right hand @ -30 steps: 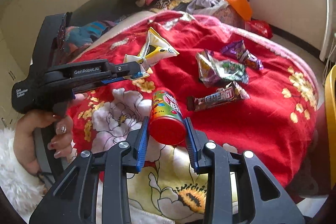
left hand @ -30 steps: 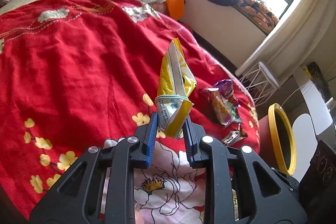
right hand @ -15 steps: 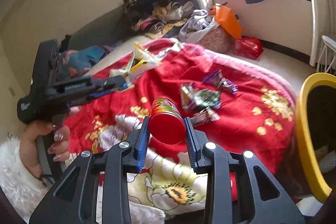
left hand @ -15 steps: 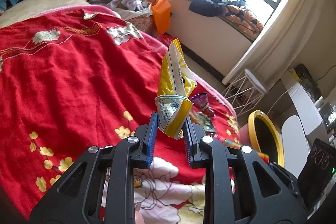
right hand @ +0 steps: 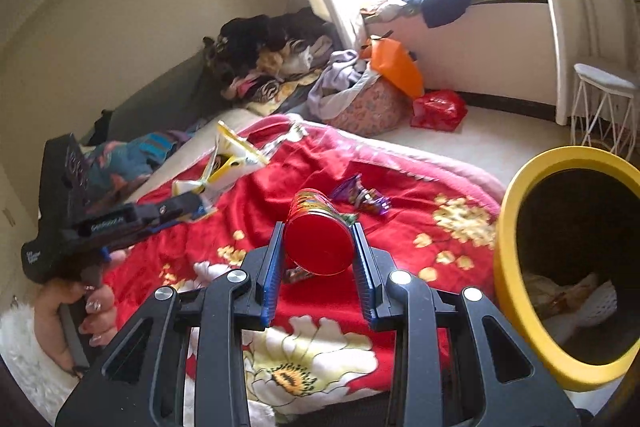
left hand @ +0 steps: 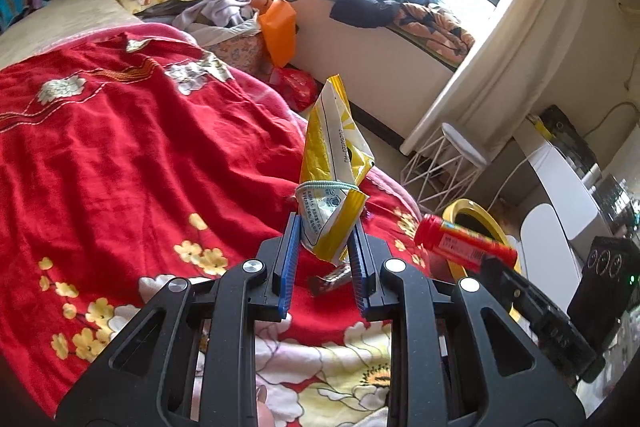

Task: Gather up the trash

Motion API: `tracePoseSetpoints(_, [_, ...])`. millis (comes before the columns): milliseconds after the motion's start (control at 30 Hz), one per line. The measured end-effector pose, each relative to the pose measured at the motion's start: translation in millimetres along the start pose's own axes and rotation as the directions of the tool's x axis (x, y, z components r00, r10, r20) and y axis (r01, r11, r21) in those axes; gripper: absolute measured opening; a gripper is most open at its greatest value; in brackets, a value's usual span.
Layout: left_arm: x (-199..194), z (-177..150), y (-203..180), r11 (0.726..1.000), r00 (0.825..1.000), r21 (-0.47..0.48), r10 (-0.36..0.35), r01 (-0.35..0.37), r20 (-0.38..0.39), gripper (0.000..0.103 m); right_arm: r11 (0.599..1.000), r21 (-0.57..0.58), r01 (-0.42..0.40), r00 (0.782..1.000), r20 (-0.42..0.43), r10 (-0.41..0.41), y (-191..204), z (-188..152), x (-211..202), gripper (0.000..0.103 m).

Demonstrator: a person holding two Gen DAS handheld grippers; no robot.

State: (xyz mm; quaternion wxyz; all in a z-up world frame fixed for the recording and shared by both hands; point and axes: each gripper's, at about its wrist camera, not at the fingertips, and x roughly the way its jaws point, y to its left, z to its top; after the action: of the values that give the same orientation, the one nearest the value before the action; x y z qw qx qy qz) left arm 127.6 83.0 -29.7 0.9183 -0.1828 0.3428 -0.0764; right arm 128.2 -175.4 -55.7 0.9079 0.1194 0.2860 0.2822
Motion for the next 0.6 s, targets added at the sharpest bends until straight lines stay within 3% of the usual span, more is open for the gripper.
tracePoseSetpoints(600, [12.1,-13.3,-41.2,0.993,0.996,0.084,-0.073,0.077,-0.045,0.018,0.991,0.086,0.104,0.989,0.092,-0.111,-46.0,9.9,-31.9,0.03])
